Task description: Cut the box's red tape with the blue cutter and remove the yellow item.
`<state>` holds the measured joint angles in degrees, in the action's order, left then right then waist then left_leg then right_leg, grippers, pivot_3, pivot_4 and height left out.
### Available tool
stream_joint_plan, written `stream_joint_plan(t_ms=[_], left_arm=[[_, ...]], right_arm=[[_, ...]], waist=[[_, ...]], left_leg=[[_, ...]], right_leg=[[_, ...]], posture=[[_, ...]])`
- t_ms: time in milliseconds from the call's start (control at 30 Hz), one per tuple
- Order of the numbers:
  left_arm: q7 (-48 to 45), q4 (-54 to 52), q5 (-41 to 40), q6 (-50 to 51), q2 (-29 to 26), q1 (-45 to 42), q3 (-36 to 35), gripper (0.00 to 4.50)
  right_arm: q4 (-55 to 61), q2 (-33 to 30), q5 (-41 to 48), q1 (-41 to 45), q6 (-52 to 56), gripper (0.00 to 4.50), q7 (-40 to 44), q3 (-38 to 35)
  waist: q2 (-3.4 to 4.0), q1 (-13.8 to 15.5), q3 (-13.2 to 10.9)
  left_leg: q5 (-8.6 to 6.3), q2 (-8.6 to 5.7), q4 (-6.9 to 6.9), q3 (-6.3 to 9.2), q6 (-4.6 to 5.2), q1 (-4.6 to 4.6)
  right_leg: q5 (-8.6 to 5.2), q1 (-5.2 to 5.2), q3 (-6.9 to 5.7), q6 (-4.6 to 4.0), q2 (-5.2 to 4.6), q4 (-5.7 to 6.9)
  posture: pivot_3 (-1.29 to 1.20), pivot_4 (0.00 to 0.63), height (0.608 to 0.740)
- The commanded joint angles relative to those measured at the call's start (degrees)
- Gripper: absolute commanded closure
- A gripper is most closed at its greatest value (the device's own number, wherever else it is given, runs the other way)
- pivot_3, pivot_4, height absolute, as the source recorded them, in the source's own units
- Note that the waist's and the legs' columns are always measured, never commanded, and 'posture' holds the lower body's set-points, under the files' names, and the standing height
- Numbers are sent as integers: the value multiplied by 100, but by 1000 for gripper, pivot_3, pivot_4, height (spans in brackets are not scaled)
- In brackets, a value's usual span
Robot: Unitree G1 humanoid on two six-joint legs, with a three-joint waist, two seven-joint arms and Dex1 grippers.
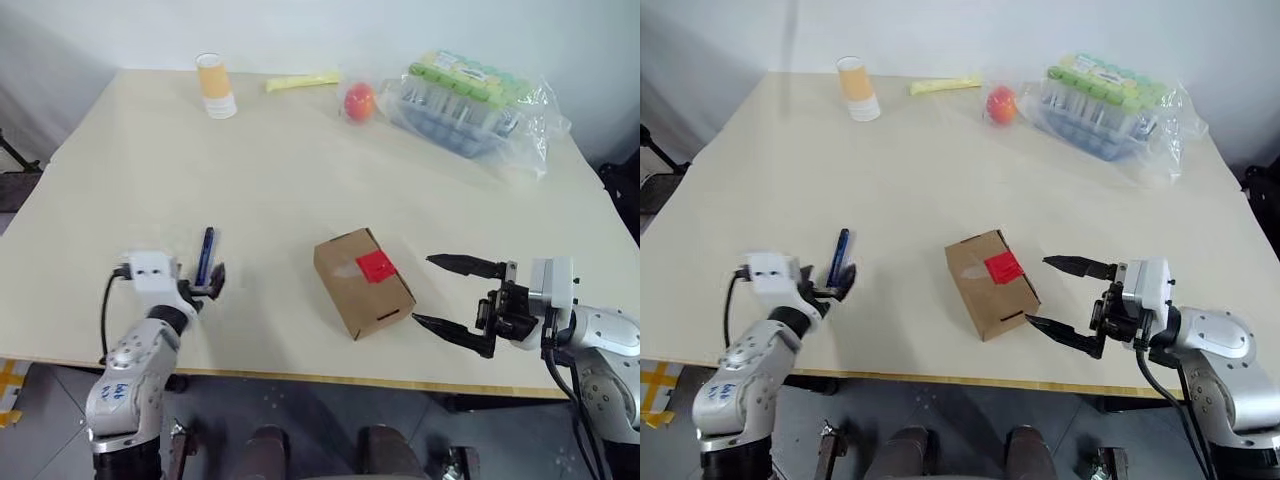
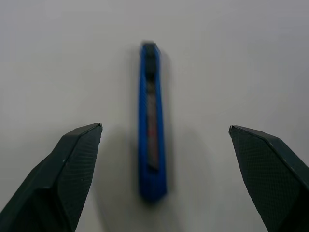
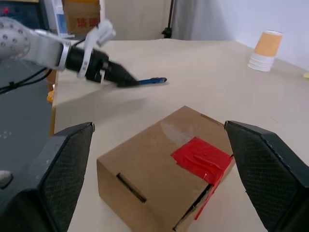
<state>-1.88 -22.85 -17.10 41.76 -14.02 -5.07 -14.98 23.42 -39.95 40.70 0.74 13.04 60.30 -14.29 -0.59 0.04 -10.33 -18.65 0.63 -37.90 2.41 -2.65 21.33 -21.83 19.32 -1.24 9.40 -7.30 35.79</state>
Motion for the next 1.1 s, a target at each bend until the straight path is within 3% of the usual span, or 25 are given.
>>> stream_joint_plan(t_ms=[33,200,333,400,733,800,967,1100], left_arm=[[277,173,317,65,10,-149,117,36],[581,623,383,327,370,-338,135,36],[591,898,648,253,273,-317,275,210],[671,975,735,206,269,-282,245,594],[457,1148,677,353,371,-176,277,3538],[328,1147,686,200,333,-146,343,4067],[-277,892,341,-718,356,-67,237,4071],[-2512,314,-441,-1746,-644,330,207,4071]], right_arm=[[312,-176,245,-115,324,0,-135,-217],[487,-99,367,-118,459,0,-466,-341],[693,-192,565,-287,702,0,-499,-373],[846,-237,733,-419,906,0,-517,-372],[950,-87,851,-387,1002,0,-914,-441],[1012,-98,1397,-283,1489,0,-1343,-470],[1226,-277,2333,15,2126,0,-1790,-503],[1561,-835,3237,201,2634,0,-1847,-707]], waist=[[0,15,0],[16,79,10],[39,119,23],[51,129,30],[79,126,47],[88,123,52],[93,129,55],[64,129,33]], left_leg=[[0,-1,-2,0,0,0],[0,-3,-7,-2,0,-2],[1,-2,-7,-4,-1,-10],[1,-3,-7,-6,-1,-13],[1,-3,-8,-14,0,-20],[1,-3,-7,-15,0,-20],[1,-3,-7,-15,0,-17],[0,0,-2,-11,1,1]], right_leg=[[0,-2,0,0,0,-1],[0,-6,3,0,-1,-1],[0,-9,3,0,0,0],[0,-13,5,0,-1,0],[0,-19,10,0,-1,-6],[0,-19,10,0,-1,-7],[0,-22,10,0,-1,-16],[-1,-4,6,-2,0,-17]], posture=[[0,150,740],[0,150,740],[0,150,740],[0,150,740],[0,150,740],[0,150,740],[0,150,740],[0,150,740]])
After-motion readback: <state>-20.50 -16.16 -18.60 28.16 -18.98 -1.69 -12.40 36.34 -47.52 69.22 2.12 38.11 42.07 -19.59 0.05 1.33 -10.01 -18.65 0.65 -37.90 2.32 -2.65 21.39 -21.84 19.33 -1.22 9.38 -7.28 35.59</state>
